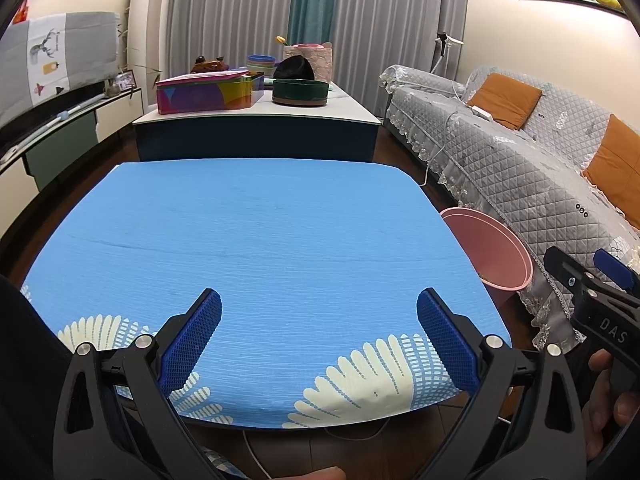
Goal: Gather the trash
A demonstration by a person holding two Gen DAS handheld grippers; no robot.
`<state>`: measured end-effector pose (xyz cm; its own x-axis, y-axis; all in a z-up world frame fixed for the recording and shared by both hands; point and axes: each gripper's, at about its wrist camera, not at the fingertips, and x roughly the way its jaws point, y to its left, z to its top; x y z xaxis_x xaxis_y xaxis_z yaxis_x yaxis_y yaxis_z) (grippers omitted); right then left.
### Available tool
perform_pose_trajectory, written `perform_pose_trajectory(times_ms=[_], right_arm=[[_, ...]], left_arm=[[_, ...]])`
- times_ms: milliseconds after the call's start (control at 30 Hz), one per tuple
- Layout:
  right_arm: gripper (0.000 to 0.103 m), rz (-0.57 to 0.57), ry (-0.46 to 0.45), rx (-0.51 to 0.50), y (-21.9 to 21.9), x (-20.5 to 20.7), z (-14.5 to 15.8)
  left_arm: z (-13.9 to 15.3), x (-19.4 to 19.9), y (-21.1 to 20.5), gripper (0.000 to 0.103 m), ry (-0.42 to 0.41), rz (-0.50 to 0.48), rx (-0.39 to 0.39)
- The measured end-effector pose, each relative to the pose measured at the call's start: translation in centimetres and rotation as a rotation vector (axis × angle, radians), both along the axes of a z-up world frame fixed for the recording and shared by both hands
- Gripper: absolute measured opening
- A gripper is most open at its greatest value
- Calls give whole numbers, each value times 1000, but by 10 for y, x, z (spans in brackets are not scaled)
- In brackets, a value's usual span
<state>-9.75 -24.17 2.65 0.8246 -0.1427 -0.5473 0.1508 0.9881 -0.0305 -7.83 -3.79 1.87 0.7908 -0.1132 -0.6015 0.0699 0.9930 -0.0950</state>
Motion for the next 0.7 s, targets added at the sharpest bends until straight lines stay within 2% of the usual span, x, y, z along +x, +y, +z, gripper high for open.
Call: perform_pose_trajectory(times_ms=[700], right_arm=[[98, -2, -1, 2, -2, 0, -1]], left_arm=[[-1, 0, -4, 95, -3, -4, 0]])
